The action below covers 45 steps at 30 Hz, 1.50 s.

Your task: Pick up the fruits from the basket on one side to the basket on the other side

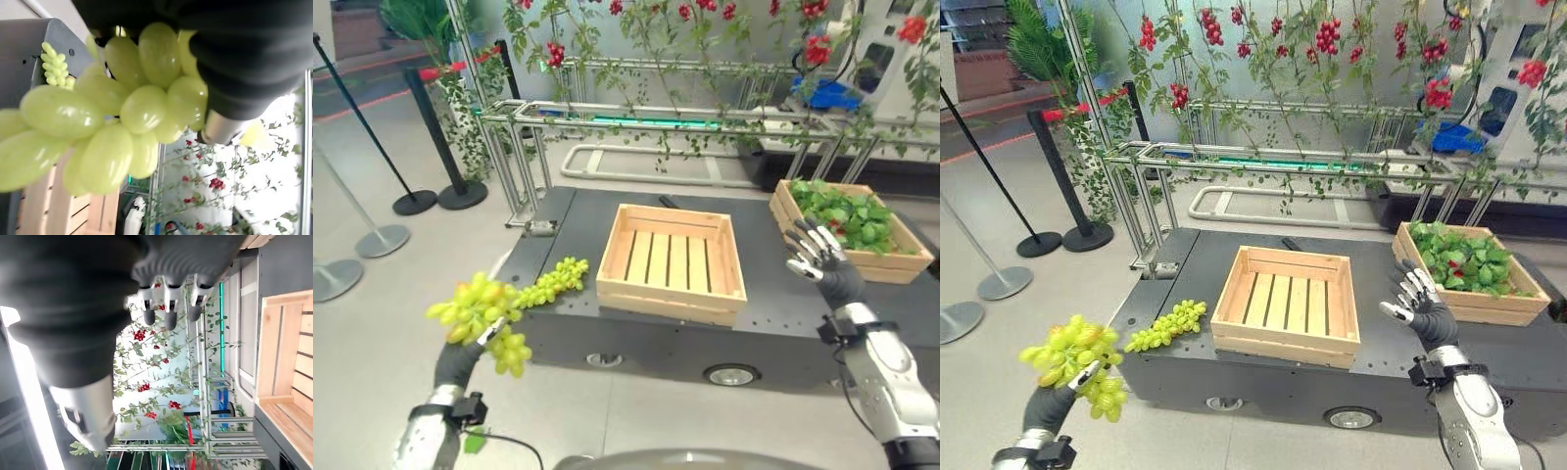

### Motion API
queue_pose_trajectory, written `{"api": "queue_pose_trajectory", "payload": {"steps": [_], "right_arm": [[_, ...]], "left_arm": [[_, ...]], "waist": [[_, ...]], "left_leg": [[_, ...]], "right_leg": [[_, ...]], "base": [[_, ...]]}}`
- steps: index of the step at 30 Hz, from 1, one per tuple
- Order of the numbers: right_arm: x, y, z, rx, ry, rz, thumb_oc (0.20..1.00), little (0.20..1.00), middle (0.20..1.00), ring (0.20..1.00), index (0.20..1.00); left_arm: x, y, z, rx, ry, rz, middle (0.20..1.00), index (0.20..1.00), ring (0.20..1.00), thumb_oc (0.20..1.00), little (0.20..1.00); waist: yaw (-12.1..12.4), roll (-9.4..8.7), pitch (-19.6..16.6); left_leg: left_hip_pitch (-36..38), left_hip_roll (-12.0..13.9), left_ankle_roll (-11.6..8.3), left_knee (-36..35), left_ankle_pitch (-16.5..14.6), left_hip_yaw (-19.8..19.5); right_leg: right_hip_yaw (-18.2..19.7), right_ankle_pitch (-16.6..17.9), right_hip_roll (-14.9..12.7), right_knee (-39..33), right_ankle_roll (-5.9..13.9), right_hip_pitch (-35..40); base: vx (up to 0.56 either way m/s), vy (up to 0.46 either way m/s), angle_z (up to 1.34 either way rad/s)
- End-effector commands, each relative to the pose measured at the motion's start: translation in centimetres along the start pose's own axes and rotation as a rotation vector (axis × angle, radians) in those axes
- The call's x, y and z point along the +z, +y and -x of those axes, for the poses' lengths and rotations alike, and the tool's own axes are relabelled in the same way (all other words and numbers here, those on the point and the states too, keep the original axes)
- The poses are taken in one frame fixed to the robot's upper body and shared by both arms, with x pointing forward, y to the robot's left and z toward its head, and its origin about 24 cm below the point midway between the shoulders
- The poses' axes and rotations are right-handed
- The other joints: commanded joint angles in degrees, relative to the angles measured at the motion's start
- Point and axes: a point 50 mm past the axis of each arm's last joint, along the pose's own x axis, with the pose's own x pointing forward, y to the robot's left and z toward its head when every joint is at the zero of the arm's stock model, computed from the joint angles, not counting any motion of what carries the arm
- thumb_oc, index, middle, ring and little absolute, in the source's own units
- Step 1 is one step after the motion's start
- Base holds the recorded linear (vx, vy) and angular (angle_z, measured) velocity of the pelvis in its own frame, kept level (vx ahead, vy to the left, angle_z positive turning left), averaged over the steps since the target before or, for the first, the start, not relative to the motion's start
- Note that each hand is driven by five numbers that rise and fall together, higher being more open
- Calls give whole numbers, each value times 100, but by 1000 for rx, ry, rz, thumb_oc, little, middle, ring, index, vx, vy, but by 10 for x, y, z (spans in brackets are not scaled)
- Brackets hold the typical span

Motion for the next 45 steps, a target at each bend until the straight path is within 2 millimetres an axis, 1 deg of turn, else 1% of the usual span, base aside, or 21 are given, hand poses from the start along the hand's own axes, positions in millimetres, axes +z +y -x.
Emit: {"api": "queue_pose_trajectory", "payload": {"steps": [1,2,3,4,6,7,8,17,24,28,31,33,36,38,39,40,41,42,43,44,45], "right_arm": [[35,2,-16,19,-186,20,1000,1000,1000,1000,1000],[35,2,-17,13,-192,15,1000,1000,1000,1000,1000],[39,3,-23,24,-205,29,1000,1000,1000,1000,1000],[40,3,-24,24,-206,29,1000,1000,1000,1000,1000],[40,5,-26,13,-224,-6,1000,1000,1000,1000,1000],[38,5,-25,5,-225,-12,1000,1000,1000,1000,1000],[38,4,-24,2,-226,-17,1000,1000,1000,1000,1000],[22,10,-24,-22,-186,-70,1000,1000,1000,1000,1000],[19,13,-22,-24,-188,-82,1000,1000,1000,1000,1000],[21,13,-20,-29,-200,-75,1000,1000,1000,1000,1000],[19,10,-16,-46,-188,-42,1000,1000,1000,1000,1000],[19,9,-15,-53,-188,-24,1000,1000,1000,1000,1000],[21,6,-12,-67,-191,-9,1000,1000,1000,1000,1000],[18,4,-11,-81,-180,-9,1000,1000,1000,1000,1000],[18,4,-10,-81,-179,-9,1000,1000,1000,1000,1000],[16,-2,-5,-112,-171,8,1000,1000,1000,1000,1000],[16,-2,-5,-113,-172,9,1000,1000,1000,1000,1000],[18,-7,-2,-133,-180,19,1000,1000,1000,1000,1000],[24,-12,0,-143,-187,59,1000,1000,1000,1000,1000],[27,-12,1,-136,-192,88,1000,1000,1000,1000,1000],[27,-12,1,-135,-192,88,1000,1000,1000,1000,1000]], "left_arm": [[56,4,-21,-31,-265,-131,200,200,200,200,200],[58,4,-21,-33,-271,-141,200,200,200,200,200],[61,3,-23,-41,-289,-133,200,200,200,200,200],[62,3,-23,-41,-290,-133,200,200,200,200,200],[65,3,-24,-53,-299,-153,200,200,200,200,200],[65,3,-23,-55,-299,-156,200,200,200,200,200],[66,2,-23,-58,-300,-177,200,200,200,200,200],[61,19,-12,41,-270,-234,200,200,200,200,200],[59,21,-9,23,-245,-321,200,200,200,200,200],[58,22,-9,32,-243,-305,200,200,200,200,200],[54,26,-8,80,-245,-237,200,200,200,200,200],[53,28,-8,102,-252,-214,200,200,200,200,200],[56,33,-8,146,-271,-169,200,200,200,200,200],[52,40,-1,197,-261,-148,200,200,200,200,200],[52,40,-1,197,-260,-148,200,200,200,200,200],[55,43,-3,216,-268,-163,200,200,200,200,200],[55,42,-3,215,-268,-162,200,200,200,200,200],[59,41,-8,208,-285,-164,200,200,200,200,200],[68,41,-13,214,-320,-171,200,200,200,200,200],[69,43,-16,228,-326,-173,200,200,200,200,200],[69,43,-16,230,-326,-173,200,200,200,200,200]], "waist": [[3,-284,28],[37,-295,56],[139,-407,206],[124,-416,205],[45,-455,246],[-76,-389,170],[-100,-369,142],[-21,-412,75],[114,-349,70],[198,-312,59],[315,-251,64],[335,-181,85],[384,-171,223],[631,-167,189],[611,-160,185],[821,-81,203],[781,-83,193],[769,-44,231],[671,-50,289],[548,-76,280],[534,-71,284]], "left_leg": [[-329,-110,-211,14,512,-207],[-390,-71,-263,49,505,-510],[-402,-254,-257,553,57,-1182],[-436,-273,-247,582,59,-1193],[-337,-209,-240,738,-216,-1123],[-237,-115,-219,460,-124,-1016],[-208,-103,-201,346,-67,-951],[55,-257,-22,253,-210,-608],[112,-338,15,248,-234,-668],[113,-384,12,231,-234,-766],[85,-534,16,253,-240,-932],[-3,-552,-12,360,-271,-1048],[-331,-461,-85,674,-276,-1253],[-457,-312,-198,614,-90,-1432],[-448,-302,-208,592,-78,-1457],[-554,-82,-482,164,423,-1899],[-577,-96,-482,138,468,-1946],[-813,-33,-564,64,687,-2102],[-1016,-20,-514,151,659,-2025],[-992,167,-516,219,499,-1640],[-995,172,-523,244,467,-1649]], "right_leg": [[-80,173,-517,-185,473,388],[-52,81,-486,-87,442,335],[73,81,-499,37,400,234],[60,97,-515,31,403,226],[-41,118,-497,87,373,177],[30,61,-315,75,325,95],[37,96,-291,48,311,61],[185,352,-449,-46,374,-2],[187,441,-509,-100,449,29],[76,474,-570,-173,495,138],[-9,637,-714,-299,578,262],[180,682,-772,-342,602,285],[943,547,-608,-383,545,231],[737,251,-549,-379,514,313],[709,238,-539,-374,508,327],[140,1,-414,-148,495,499],[87,15,-420,-157,493,504],[-296,-135,-432,15,501,599],[-671,-124,-542,144,515,624],[-815,-178,-561,162,585,684],[-827,-198,-554,170,587,698]], "base": [[-184,-129,69],[-247,-163,50],[-247,-158,33],[-239,-132,-3],[-139,-13,-15],[-105,52,17],[-46,98,34],[7,59,-13],[16,11,-2],[38,19,6],[29,41,20],[-11,-16,31],[-100,-151,55],[-50,-149,63],[-64,-170,40],[-71,-106,31],[-171,-114,82],[-295,-26,178],[-351,-55,200],[-245,-45,219],[-237,49,153]]}}
